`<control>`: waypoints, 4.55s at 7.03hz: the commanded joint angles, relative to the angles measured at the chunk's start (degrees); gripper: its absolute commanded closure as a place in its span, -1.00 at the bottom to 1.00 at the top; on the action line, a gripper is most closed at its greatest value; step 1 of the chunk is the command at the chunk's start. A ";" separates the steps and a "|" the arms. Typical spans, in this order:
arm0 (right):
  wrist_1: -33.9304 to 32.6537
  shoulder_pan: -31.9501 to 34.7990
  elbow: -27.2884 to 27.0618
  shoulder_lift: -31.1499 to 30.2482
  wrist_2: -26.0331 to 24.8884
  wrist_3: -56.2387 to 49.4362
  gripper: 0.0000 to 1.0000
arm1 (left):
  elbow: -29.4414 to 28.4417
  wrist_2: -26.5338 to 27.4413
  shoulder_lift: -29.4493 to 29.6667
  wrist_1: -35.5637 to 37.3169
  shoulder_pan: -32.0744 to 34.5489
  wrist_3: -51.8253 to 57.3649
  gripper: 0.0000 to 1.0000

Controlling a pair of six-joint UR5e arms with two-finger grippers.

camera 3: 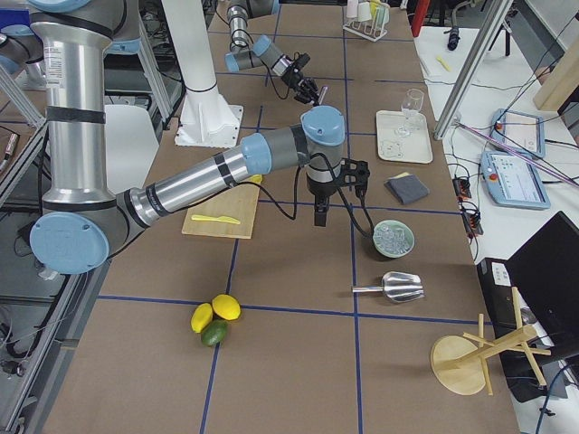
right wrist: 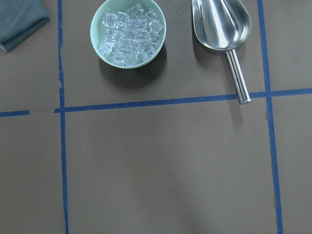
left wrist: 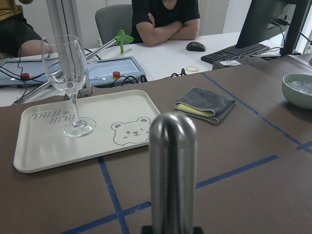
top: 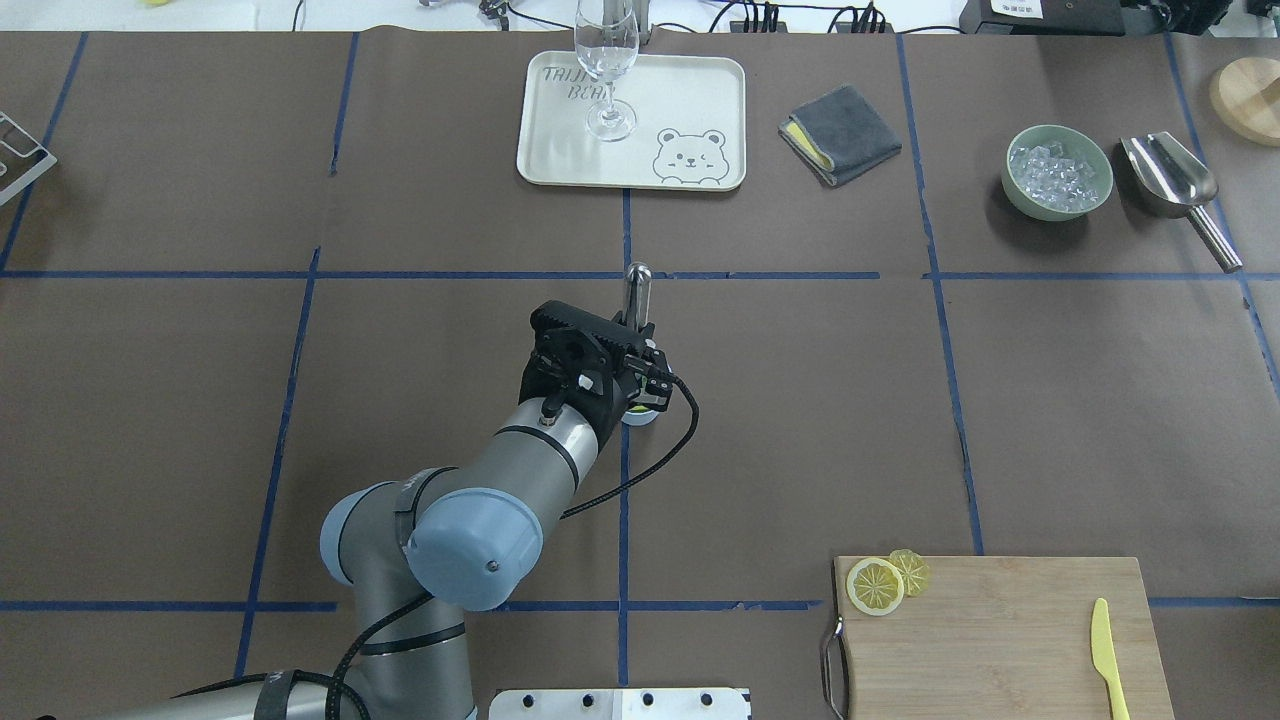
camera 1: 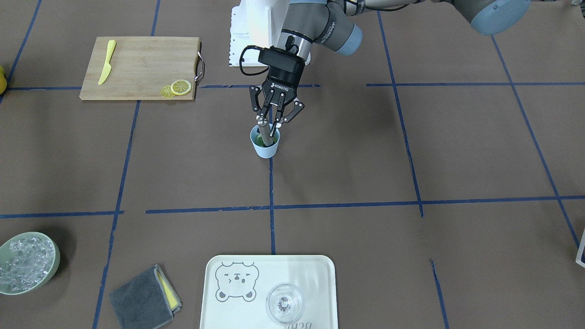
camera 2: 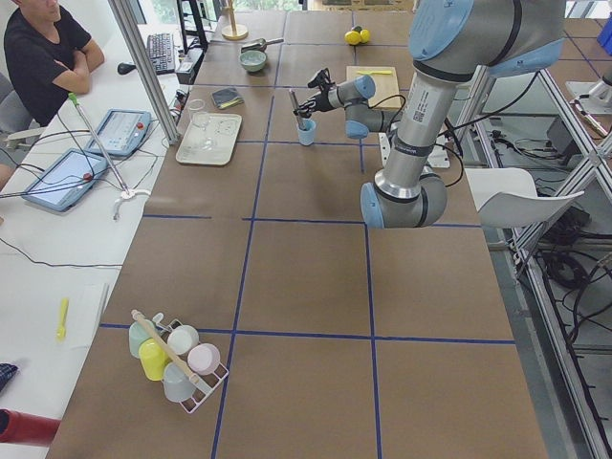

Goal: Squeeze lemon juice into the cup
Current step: 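Press the muddler down into the cup onto the lemon slice, then lift the muddler out of the cup and carry it back toward its spot, then lower the muddler upright onto the table and release it with the left gripper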

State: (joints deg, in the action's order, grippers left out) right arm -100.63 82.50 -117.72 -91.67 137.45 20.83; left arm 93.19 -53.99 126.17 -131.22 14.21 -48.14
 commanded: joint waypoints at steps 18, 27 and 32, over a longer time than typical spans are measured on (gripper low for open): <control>0.61 6.16 9.15 -5.71 -0.25 -20.00 -1.00 | 19.22 -65.19 -10.41 71.91 40.89 18.45 1.00; 0.88 8.29 14.63 -5.80 -0.87 -24.69 -1.00 | -2.92 -80.22 -19.12 57.59 44.77 29.77 1.00; 9.67 8.29 18.32 -5.80 -0.87 -24.52 -1.00 | -5.66 -80.22 -19.73 50.46 44.33 23.79 1.00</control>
State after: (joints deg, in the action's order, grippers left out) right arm -91.49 90.79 -99.49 -97.51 136.56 -3.69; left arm 87.76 -134.21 106.89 -79.59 58.63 -24.15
